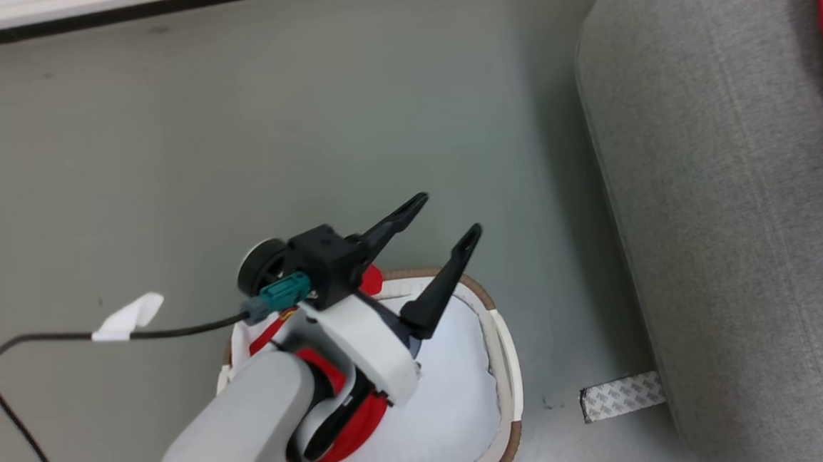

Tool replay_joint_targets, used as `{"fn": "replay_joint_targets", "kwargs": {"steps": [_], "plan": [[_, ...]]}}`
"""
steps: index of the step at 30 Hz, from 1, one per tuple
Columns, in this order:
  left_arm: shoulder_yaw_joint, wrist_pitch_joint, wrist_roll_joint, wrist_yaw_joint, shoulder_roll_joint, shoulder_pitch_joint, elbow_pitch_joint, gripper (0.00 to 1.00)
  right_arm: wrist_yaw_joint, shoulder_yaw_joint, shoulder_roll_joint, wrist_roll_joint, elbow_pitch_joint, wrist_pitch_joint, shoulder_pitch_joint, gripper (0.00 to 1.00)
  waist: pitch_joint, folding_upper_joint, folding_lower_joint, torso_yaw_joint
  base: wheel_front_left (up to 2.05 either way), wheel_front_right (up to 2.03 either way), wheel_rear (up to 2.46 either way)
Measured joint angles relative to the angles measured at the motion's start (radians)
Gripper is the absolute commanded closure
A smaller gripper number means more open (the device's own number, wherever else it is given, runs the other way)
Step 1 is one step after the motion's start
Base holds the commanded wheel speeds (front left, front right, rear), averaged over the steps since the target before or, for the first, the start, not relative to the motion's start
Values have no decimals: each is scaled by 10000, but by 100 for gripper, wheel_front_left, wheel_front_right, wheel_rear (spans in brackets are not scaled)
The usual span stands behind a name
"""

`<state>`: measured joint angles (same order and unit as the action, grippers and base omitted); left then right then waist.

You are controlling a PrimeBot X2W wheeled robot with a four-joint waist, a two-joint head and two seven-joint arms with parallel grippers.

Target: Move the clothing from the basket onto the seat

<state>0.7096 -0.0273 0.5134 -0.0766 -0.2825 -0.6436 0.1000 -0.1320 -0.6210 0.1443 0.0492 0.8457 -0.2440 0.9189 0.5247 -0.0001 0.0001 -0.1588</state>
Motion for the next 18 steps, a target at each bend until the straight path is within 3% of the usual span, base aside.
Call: {"fn": "replay_joint_targets", "kwargs": {"steps": [5, 10, 18], "plan": [[-205, -330, 81, 249, -188, 465, 209, 0, 2, 307, -437, -178, -364, -140, -569, 0, -472, 1, 0, -113, 0, 0, 0], [-495, -771, 165, 585, -366, 979, 516, 0, 2, 1116, -625, -713, -1933, -169, -1929, 0, -1193, 1, -2, -135, 0, 0, 0], [-928, -1693, 571, 1152, -397, 2168, 1294, 0, 2, 3129, -888, -1582, -3933, -171, -4424, 0, -2700, 2, -3, 71, 0, 0, 0]]}}
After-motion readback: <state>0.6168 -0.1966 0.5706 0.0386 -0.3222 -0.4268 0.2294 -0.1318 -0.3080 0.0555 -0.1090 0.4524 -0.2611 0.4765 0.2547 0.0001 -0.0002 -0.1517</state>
